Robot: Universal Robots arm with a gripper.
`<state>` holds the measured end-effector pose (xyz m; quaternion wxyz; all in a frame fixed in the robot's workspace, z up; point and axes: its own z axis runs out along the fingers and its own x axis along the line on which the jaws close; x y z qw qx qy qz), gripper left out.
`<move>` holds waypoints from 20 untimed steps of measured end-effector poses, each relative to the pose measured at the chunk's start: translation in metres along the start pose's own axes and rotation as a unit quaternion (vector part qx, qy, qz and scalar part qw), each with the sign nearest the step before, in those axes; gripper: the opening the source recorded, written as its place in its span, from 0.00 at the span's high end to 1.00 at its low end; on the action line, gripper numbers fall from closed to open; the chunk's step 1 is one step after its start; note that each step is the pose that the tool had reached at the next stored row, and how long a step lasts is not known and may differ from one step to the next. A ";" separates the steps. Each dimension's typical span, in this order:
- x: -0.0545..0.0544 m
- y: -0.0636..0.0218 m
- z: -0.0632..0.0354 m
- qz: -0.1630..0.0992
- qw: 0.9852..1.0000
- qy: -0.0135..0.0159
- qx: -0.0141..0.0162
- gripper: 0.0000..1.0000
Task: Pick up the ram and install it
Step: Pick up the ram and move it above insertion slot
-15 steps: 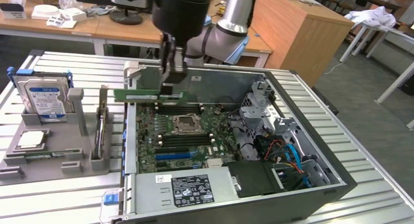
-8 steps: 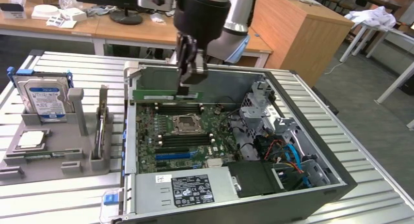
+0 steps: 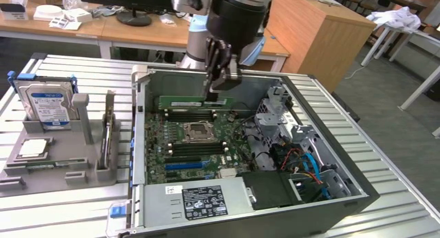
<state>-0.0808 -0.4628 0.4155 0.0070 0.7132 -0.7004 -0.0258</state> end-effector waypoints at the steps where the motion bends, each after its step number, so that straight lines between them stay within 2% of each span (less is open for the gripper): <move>1: 0.000 -0.0034 -0.0002 0.000 1.000 0.000 0.000 0.89; 6: 0.000 -0.0207 -0.0009 0.000 1.000 0.000 0.000 0.89; 8: 0.000 -0.0251 -0.0012 0.000 1.000 0.000 0.000 0.89; 13: 0.000 -0.0256 -0.0011 0.000 1.000 0.000 0.000 0.89; 20: -0.007 -0.0258 0.0002 0.000 1.000 0.000 0.000 0.89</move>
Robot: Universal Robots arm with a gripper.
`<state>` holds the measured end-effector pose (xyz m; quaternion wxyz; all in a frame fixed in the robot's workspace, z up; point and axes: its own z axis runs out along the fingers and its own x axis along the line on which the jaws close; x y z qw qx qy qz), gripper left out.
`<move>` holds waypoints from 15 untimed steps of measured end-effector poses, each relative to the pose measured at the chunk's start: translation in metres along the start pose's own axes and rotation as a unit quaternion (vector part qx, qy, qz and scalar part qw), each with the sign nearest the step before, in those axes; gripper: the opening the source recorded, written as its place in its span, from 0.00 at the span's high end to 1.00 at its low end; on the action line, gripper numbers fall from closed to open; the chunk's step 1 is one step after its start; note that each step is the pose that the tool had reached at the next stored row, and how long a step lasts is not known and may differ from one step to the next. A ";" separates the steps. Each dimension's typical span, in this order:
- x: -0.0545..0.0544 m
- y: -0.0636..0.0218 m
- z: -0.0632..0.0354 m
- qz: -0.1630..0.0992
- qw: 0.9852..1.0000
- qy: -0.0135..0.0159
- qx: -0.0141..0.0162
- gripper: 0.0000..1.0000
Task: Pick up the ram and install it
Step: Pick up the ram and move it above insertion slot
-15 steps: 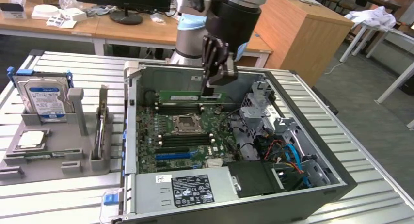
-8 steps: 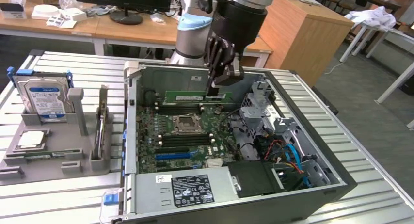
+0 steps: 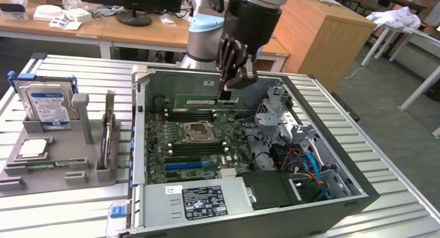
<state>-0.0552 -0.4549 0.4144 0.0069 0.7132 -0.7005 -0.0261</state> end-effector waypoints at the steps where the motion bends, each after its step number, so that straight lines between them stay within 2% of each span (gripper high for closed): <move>1: -0.001 0.0000 0.0002 0.000 1.000 0.000 0.000 0.89; 15: -0.025 -0.0006 0.0034 0.000 1.000 -0.002 0.000 0.89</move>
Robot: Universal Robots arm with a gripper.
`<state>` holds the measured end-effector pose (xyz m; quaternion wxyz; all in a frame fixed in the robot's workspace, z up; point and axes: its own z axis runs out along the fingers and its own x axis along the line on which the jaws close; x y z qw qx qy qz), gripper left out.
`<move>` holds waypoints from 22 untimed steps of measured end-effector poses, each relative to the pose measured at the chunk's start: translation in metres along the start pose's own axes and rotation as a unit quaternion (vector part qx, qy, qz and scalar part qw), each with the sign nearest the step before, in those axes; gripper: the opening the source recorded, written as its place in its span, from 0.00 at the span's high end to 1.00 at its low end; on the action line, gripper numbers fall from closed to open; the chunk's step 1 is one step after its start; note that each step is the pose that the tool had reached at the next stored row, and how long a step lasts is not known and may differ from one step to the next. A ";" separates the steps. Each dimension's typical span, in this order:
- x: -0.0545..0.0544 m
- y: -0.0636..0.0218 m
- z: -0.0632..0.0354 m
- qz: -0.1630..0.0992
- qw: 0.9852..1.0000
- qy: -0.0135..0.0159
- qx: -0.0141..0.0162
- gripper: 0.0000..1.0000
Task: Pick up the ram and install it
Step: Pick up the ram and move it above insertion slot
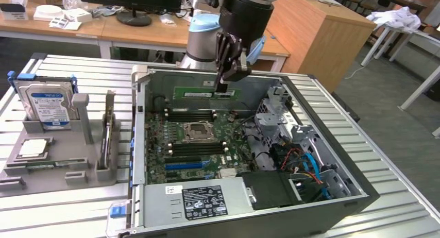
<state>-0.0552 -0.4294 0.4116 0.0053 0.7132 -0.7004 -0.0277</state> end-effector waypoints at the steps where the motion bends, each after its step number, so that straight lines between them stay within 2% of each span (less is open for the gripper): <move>1: -0.002 0.0000 0.0002 0.000 1.000 0.000 0.000 0.89; 5: -0.008 -0.0002 0.0011 0.000 1.000 -0.001 0.000 0.89; 11: -0.008 -0.0002 0.0015 0.000 1.000 -0.001 0.000 0.89; 22: -0.008 -0.0011 0.0197 0.000 1.000 -0.001 0.000 0.89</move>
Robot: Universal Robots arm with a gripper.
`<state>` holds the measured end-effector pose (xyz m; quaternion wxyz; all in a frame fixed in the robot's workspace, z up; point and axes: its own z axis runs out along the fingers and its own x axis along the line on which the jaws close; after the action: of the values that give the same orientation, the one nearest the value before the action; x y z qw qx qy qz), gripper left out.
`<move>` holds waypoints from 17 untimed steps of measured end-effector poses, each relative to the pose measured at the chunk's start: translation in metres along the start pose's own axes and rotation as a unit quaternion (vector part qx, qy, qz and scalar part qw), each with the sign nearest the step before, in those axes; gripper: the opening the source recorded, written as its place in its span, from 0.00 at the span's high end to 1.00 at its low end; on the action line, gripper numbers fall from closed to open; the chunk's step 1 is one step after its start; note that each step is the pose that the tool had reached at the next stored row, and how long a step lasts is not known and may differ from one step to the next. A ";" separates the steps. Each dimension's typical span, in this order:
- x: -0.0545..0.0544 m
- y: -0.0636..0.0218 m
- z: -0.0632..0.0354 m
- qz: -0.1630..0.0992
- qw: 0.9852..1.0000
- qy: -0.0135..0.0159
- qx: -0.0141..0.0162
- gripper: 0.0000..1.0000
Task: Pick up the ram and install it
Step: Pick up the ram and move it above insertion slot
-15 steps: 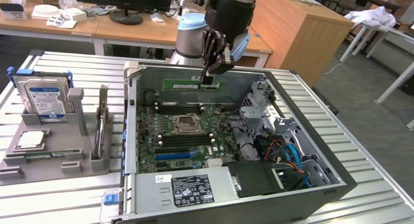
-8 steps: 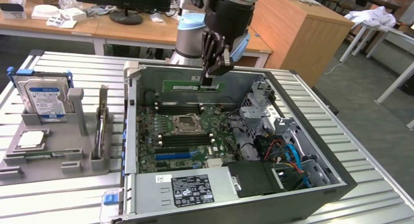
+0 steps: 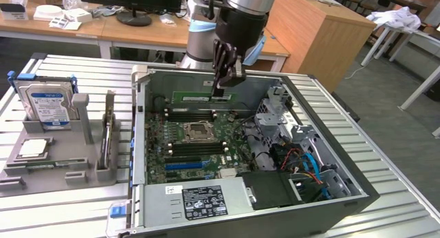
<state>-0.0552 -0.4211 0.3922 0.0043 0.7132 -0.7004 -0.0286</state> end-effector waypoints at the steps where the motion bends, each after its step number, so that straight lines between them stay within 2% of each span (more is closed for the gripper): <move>1: 0.000 -0.0001 0.0019 0.000 1.000 0.000 0.000 0.89; 8: 0.000 -0.0006 0.0120 0.000 1.000 0.000 0.000 0.89; 13: 0.000 -0.0006 0.0123 0.000 1.000 0.000 0.000 0.89; 17: 0.001 -0.0069 0.0121 0.001 1.000 0.000 0.000 0.89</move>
<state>-0.0489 -0.4211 0.3798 0.0043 0.7126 -0.7009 -0.0287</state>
